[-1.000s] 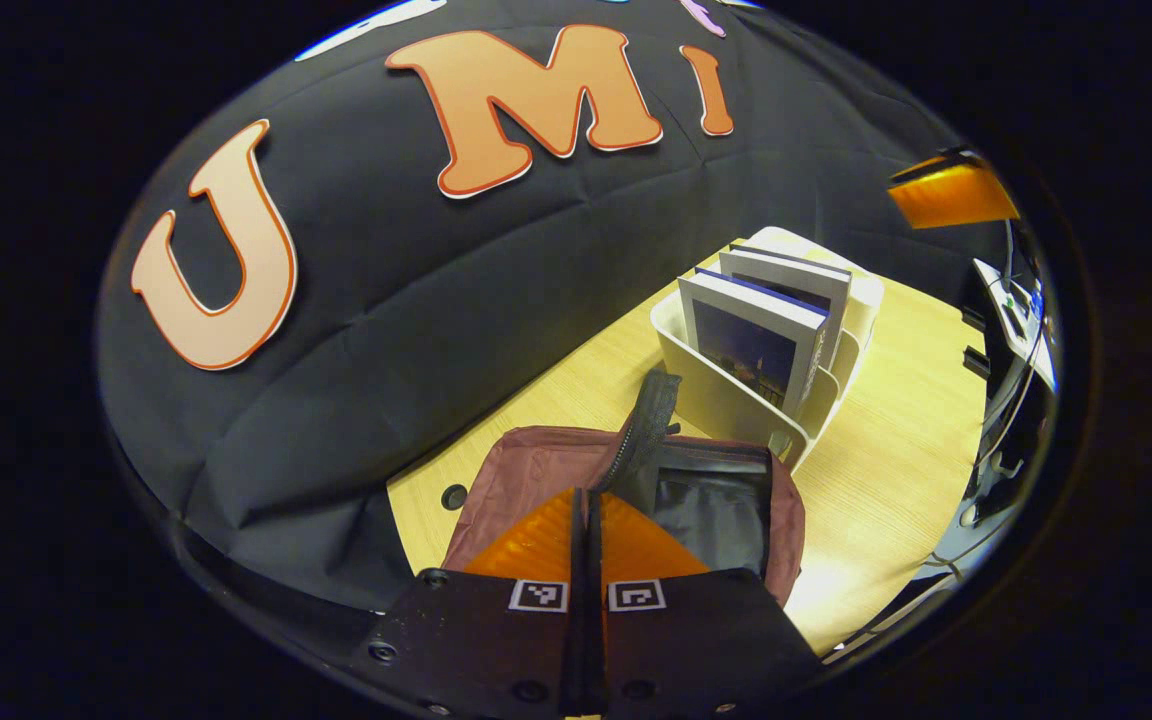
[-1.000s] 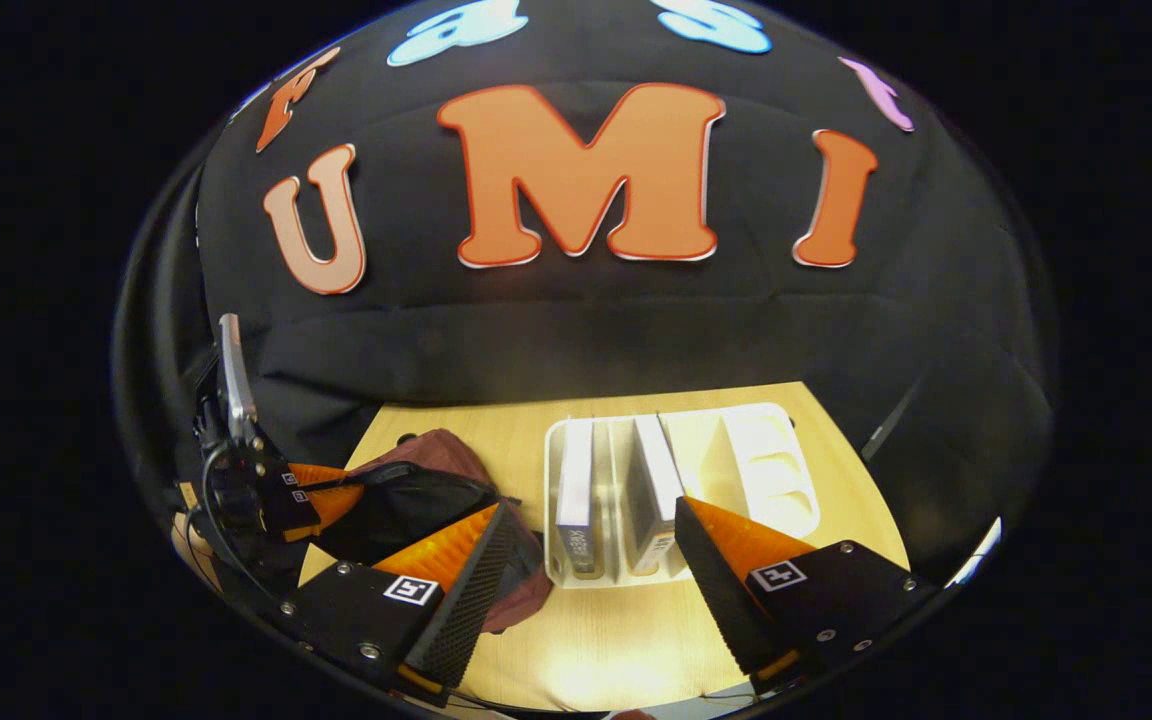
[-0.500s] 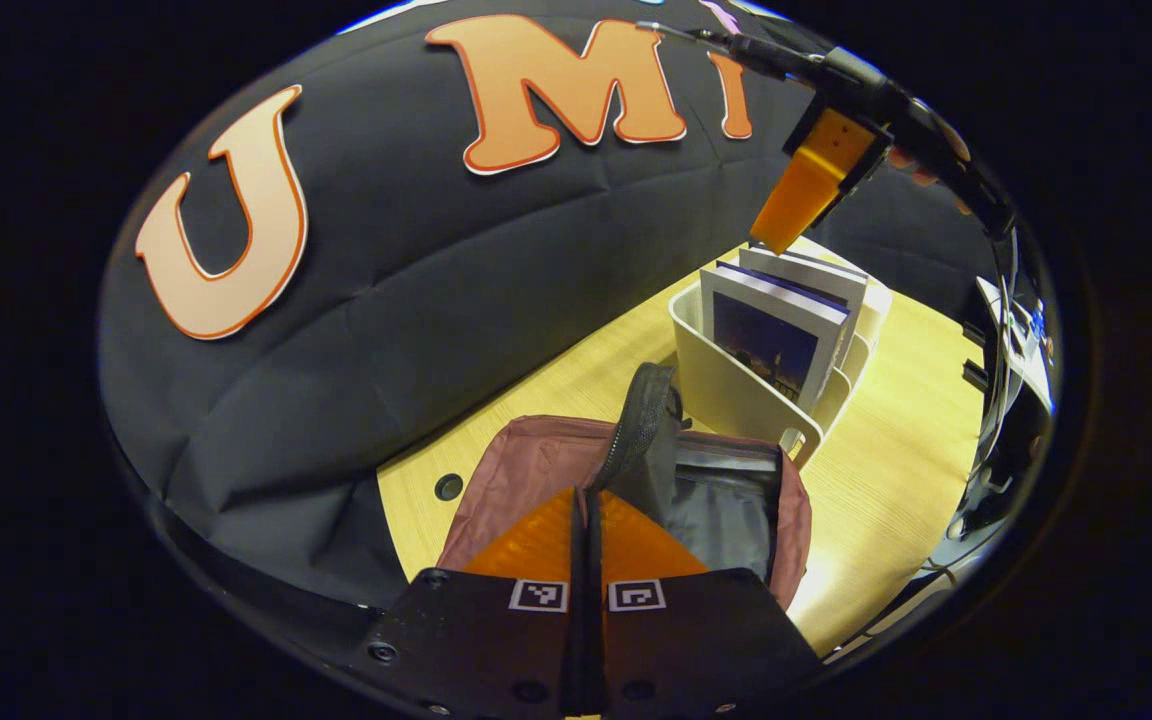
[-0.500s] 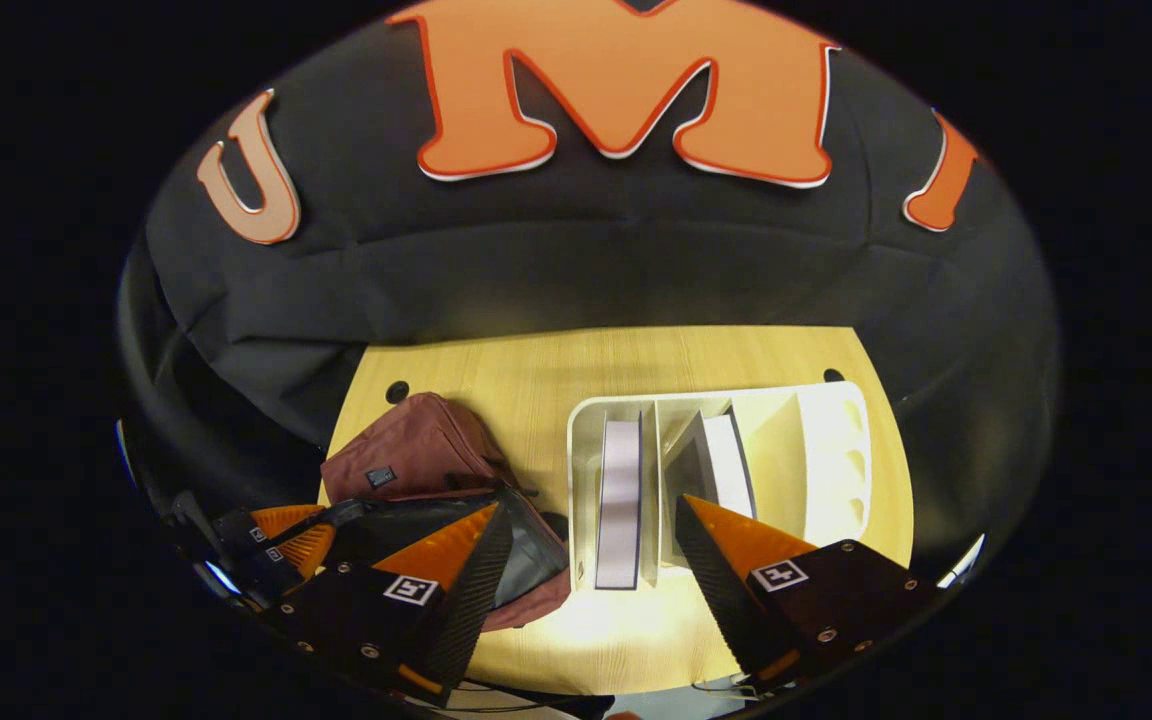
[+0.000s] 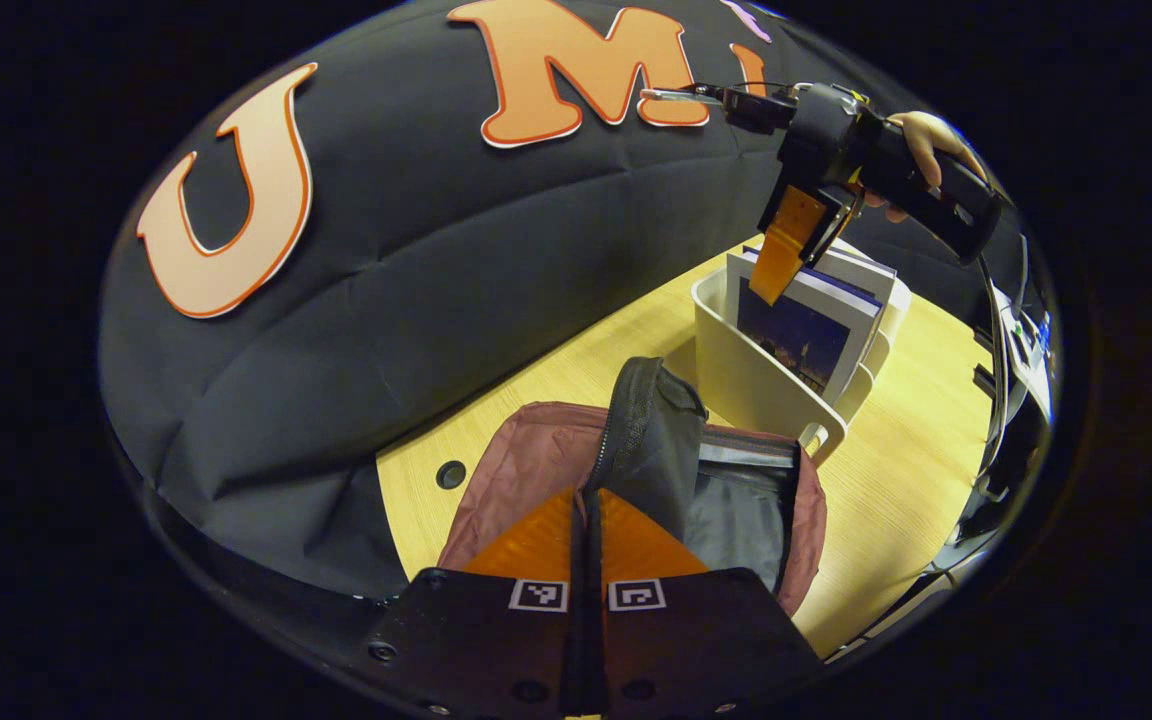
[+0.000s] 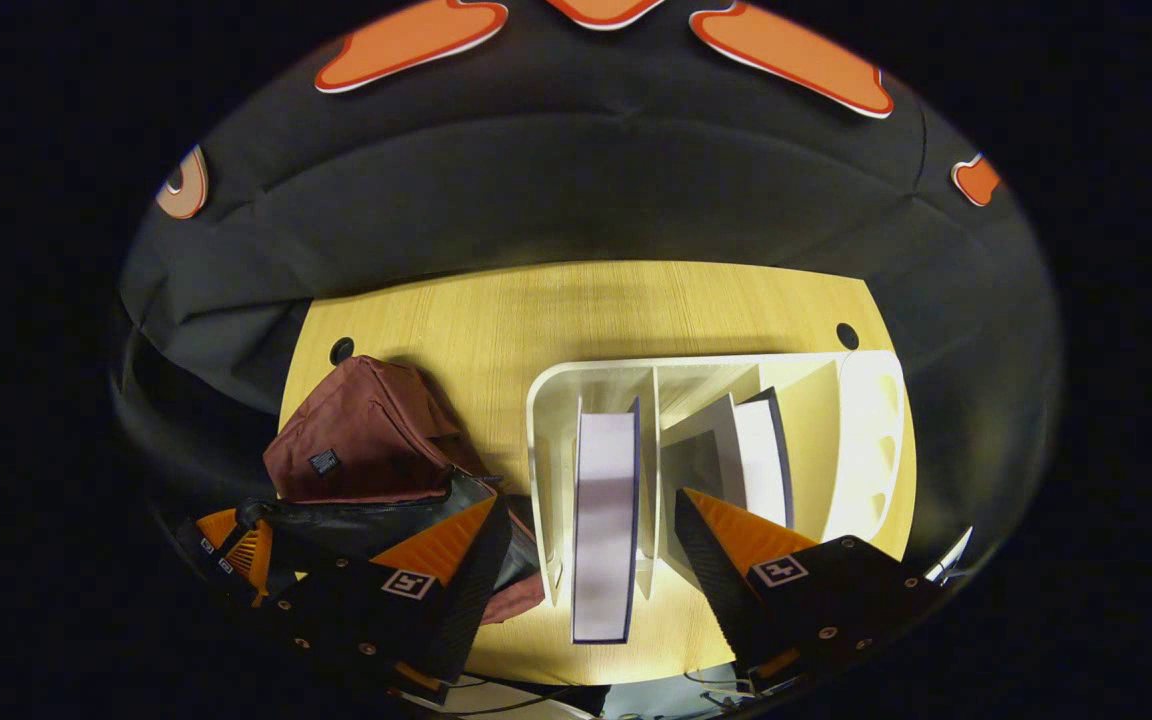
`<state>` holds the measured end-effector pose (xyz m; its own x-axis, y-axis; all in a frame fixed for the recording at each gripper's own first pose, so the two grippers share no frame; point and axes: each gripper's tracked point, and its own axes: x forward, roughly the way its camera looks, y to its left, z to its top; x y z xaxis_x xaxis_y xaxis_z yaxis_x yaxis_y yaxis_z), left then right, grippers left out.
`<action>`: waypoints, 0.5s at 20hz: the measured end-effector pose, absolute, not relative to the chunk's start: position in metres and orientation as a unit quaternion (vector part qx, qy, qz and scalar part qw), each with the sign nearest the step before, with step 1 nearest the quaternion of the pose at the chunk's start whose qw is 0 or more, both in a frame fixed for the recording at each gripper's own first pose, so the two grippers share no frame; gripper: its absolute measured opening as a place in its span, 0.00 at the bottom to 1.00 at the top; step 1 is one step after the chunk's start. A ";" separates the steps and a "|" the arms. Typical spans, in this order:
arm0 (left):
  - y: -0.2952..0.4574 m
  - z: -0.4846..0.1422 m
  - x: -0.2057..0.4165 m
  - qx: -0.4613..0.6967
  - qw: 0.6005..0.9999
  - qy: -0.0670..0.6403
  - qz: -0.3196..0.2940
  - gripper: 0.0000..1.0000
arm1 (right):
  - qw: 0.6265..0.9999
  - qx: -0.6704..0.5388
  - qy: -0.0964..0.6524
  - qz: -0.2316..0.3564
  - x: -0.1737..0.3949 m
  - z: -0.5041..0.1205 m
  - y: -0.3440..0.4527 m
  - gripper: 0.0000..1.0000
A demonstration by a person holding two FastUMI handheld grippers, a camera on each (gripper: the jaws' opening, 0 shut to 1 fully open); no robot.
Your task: Open the schoolbag, grab two books from the bookshelf and put them into the schoolbag.
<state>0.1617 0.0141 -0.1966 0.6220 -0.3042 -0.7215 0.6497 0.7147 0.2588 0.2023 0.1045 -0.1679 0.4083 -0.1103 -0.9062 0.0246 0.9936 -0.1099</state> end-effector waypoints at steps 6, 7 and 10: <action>0.014 -0.199 0.162 0.255 0.863 0.340 -0.273 0.01 | 0.817 -0.032 0.575 -0.044 0.206 -0.203 0.103 0.84; 0.015 -0.200 0.163 0.254 0.863 0.342 -0.272 0.01 | 0.813 -0.037 0.579 -0.041 0.206 -0.207 0.102 0.74; 0.015 -0.198 0.161 0.253 0.863 0.343 -0.270 0.01 | 0.814 -0.049 0.577 -0.041 0.207 -0.211 0.097 0.43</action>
